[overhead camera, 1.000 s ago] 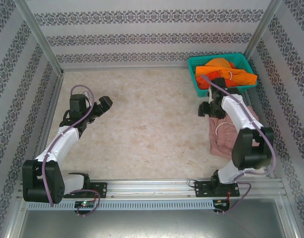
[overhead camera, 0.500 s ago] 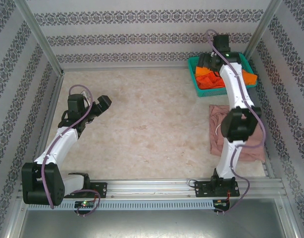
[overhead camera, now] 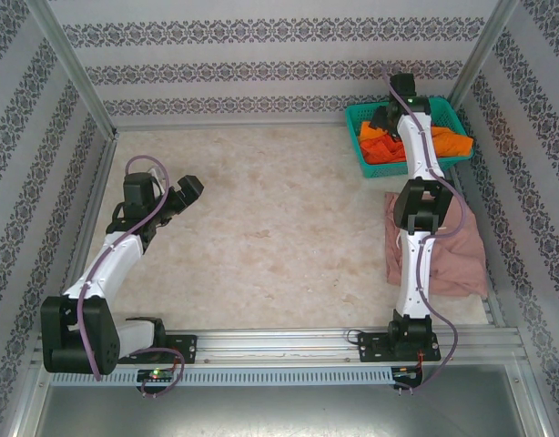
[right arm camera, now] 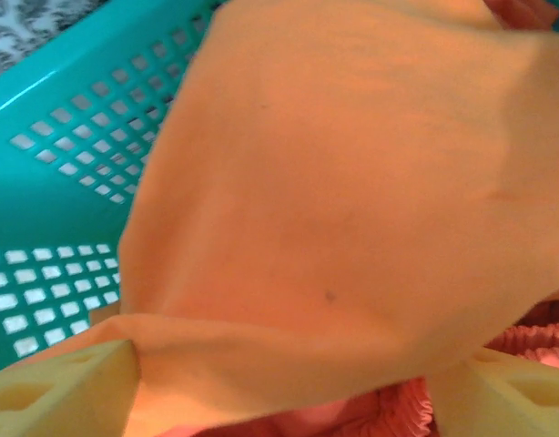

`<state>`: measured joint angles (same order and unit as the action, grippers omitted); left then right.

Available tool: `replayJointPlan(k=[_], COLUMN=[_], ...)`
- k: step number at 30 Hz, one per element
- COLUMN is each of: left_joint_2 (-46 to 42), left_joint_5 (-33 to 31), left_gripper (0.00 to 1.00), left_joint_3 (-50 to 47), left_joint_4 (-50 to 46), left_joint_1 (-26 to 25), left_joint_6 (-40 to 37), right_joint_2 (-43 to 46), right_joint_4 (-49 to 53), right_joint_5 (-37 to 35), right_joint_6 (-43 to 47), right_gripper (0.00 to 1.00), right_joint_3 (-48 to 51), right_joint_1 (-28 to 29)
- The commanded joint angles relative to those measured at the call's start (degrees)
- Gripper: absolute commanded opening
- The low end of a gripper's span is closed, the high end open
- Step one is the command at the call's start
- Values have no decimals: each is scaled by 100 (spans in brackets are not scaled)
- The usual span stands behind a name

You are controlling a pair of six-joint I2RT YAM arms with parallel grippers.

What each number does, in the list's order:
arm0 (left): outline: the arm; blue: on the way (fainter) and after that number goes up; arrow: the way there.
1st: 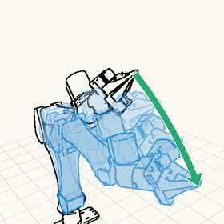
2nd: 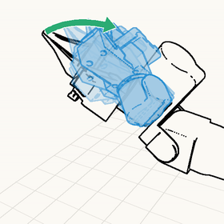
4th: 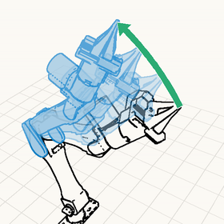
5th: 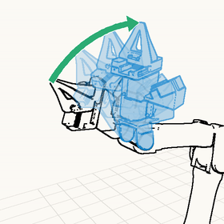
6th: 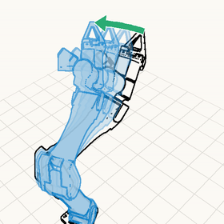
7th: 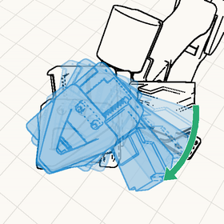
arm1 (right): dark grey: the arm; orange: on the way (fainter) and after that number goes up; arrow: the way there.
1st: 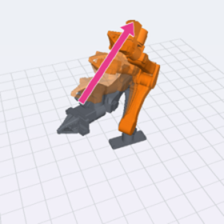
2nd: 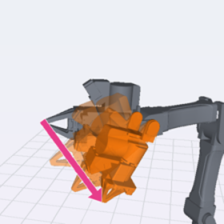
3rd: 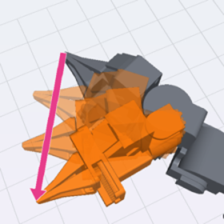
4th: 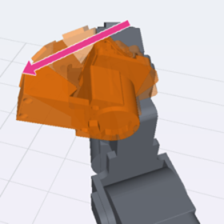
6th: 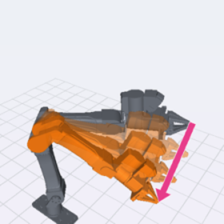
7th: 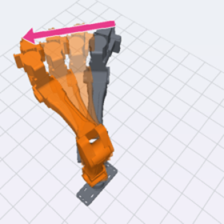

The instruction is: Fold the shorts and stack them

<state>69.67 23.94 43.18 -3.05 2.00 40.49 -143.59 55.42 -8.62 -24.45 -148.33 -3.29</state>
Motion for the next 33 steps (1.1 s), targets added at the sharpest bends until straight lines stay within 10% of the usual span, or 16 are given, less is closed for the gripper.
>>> replayJointPlan(k=[1,7,11,22,33], left_joint_2=[45,20,-53,-75,-70], left_joint_5=[82,84,52,92,136], left_gripper=[100,100,100,100,99], left_joint_3=[45,16,24,23,-52], left_joint_4=[38,8,-25,52,140], left_joint_1=[64,74,73,73,72], left_joint_6=[-103,-114,-121,-27,55], right_joint_2=[-215,-225,161,2597,2907], right_joint_4=[-139,-439,-633,-2584,-2597], right_joint_5=[-81,162,369,-187,-385], right_joint_6=[-249,-387,-342,-160,-36], right_gripper=[67,16,1,0,0], right_joint_3=[-312,-344,-306,1847,1005], right_joint_1=[-77,-146,-115,291,368])
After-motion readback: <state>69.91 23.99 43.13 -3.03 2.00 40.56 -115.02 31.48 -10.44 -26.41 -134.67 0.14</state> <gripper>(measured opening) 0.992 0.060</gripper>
